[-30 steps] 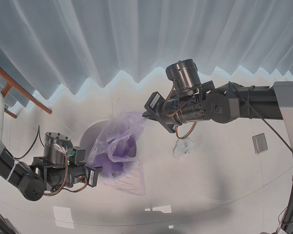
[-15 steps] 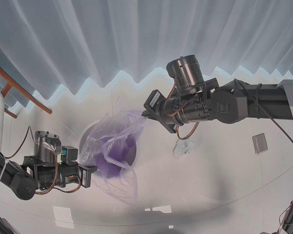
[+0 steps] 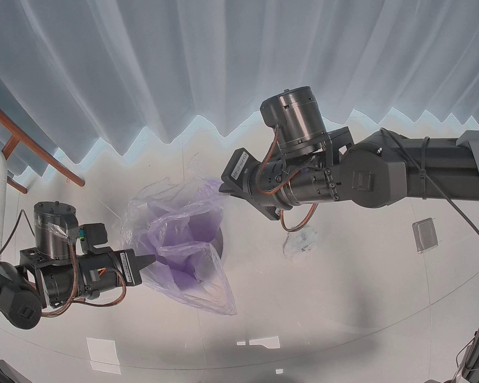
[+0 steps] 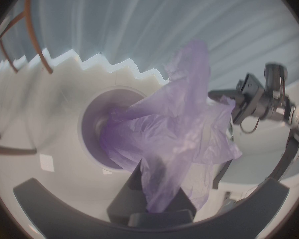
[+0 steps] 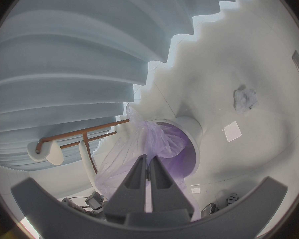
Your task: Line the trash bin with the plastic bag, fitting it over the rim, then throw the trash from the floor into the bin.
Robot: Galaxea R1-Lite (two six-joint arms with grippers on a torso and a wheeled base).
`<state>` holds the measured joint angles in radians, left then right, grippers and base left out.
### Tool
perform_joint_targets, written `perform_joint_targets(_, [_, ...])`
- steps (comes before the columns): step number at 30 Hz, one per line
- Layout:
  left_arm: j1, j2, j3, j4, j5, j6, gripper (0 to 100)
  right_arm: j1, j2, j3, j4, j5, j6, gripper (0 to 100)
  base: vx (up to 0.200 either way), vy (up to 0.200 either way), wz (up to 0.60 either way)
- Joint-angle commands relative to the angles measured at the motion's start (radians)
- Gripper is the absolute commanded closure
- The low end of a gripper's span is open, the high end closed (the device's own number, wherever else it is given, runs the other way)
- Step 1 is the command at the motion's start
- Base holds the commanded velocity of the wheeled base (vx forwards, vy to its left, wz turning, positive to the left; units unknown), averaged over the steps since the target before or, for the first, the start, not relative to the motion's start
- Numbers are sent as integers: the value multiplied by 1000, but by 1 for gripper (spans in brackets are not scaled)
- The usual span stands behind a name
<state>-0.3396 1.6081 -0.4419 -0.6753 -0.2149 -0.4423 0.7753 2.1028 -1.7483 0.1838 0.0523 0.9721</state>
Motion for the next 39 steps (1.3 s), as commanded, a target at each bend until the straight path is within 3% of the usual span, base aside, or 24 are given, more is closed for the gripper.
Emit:
perform_joint_targets(1, [-24,-132,28,-33,-1,-214,100,1,20,-43,6,30,-35,100,0,0,0])
perform_joint_targets(2, [-27,-142,28,-41,-3,-242,100,1,23,-50,8,35,-35,100,0,0,0])
perform_joint_targets(4, [-58,-185,26,-89,-8,-418,100,1,39,-89,16,50,-36,100,0,0,0])
perform_joint_targets(5, [-58,-186,25,-92,-8,-427,100,1,40,-91,17,50,-36,100,0,0,0])
perform_joint_targets(6, [-59,-195,23,-124,-8,-513,100,1,57,-123,37,50,-39,100,0,0,0])
perform_joint_targets(7, [-58,-195,25,-136,-6,-538,100,1,66,-140,52,50,-41,100,0,0,0])
perform_joint_targets(15, [-62,-197,86,-144,-15,-535,100,-2,118,-231,105,46,-69,100,0,0,0])
perform_joint_targets(18, [-67,-192,92,-128,-20,-506,100,-5,126,-237,105,46,-85,100,0,0,0])
perform_joint_targets(23, [-27,-132,95,-118,-21,-355,100,-8,123,-237,105,44,-122,100,0,0,0])
perform_joint_targets(24, [-7,-116,88,-95,-21,-291,100,-14,122,-237,103,44,-125,100,0,0,0])
perform_joint_targets(25, [-7,-116,88,-95,-21,-291,100,-14,122,-237,103,44,-125,100,0,0,0])
perform_joint_targets(26, [10,-102,77,-49,-23,-220,100,-18,125,-240,103,46,-128,100,0,0,0])
perform_joint_targets(28, [16,-83,43,11,-26,-171,100,-19,132,-252,101,47,-138,100,0,0,0])
perform_joint_targets(33, [19,-17,-93,195,-27,-114,100,-19,186,-252,103,47,-194,100,0,0,0])
perform_joint_targets(39, [106,46,-247,319,-27,5,100,-47,223,-252,105,46,-210,100,0,0,0])
